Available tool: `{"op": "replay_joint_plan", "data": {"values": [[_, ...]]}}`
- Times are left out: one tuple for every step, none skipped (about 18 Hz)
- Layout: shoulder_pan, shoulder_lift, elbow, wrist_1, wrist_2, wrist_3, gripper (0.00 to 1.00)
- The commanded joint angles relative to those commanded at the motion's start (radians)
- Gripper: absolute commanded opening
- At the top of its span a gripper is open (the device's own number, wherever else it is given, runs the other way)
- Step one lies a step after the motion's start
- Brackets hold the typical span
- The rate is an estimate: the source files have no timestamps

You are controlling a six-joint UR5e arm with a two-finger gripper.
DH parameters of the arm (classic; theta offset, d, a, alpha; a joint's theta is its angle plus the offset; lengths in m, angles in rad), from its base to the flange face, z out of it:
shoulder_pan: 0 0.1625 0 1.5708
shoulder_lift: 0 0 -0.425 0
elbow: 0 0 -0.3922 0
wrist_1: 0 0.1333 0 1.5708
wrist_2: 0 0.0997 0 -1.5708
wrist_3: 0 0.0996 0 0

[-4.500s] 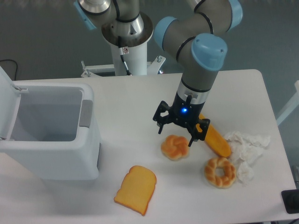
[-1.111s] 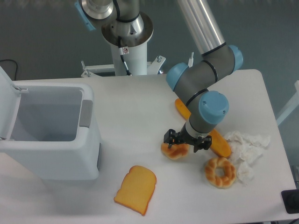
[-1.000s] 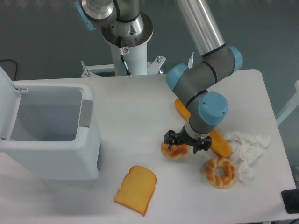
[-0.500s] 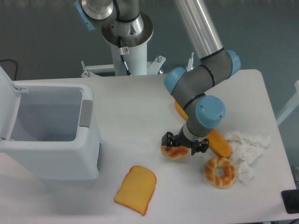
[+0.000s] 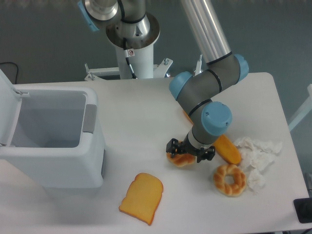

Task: Pick up the round bread
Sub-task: 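Lower the open gripper down around the knotted round bun, then close the gripper on the knotted round bun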

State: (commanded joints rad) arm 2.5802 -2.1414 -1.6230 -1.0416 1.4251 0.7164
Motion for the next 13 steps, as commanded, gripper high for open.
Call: {"op": "replay_joint_plan", "data": {"values": [[0.000, 0.000, 0.000, 0.000, 0.000, 0.002, 1.00], [0.000, 0.000, 0.000, 0.000, 0.002, 0.002, 1.00], [0.000, 0.000, 0.000, 0.000, 0.000, 0.003, 1.00], [0.000, 0.000, 0.000, 0.000, 0.000, 0.003, 1.00], [0.000, -0.002, 0.000, 0.000, 0.002, 0.003, 1.00], [0.000, 0.000, -0.002, 0.000, 0.000, 0.005, 1.00], [0.000, -0.002, -0.002, 0.000, 0.002, 0.005, 1.00], [0.000, -0.002, -0.003, 0.000, 0.002, 0.006, 1.00], [0.000, -0.002, -0.003, 0.000, 0.002, 0.006, 1.00], [0.000, -0.002, -0.003, 0.000, 0.002, 0.006, 0.97], [0.000, -0.002, -0.003, 0.000, 0.002, 0.008, 0.94], [0.000, -0.002, -0.003, 0.000, 0.002, 0.008, 0.90], [0.000, -0.002, -0.003, -0.001, 0.002, 0.009, 0.87]]}}
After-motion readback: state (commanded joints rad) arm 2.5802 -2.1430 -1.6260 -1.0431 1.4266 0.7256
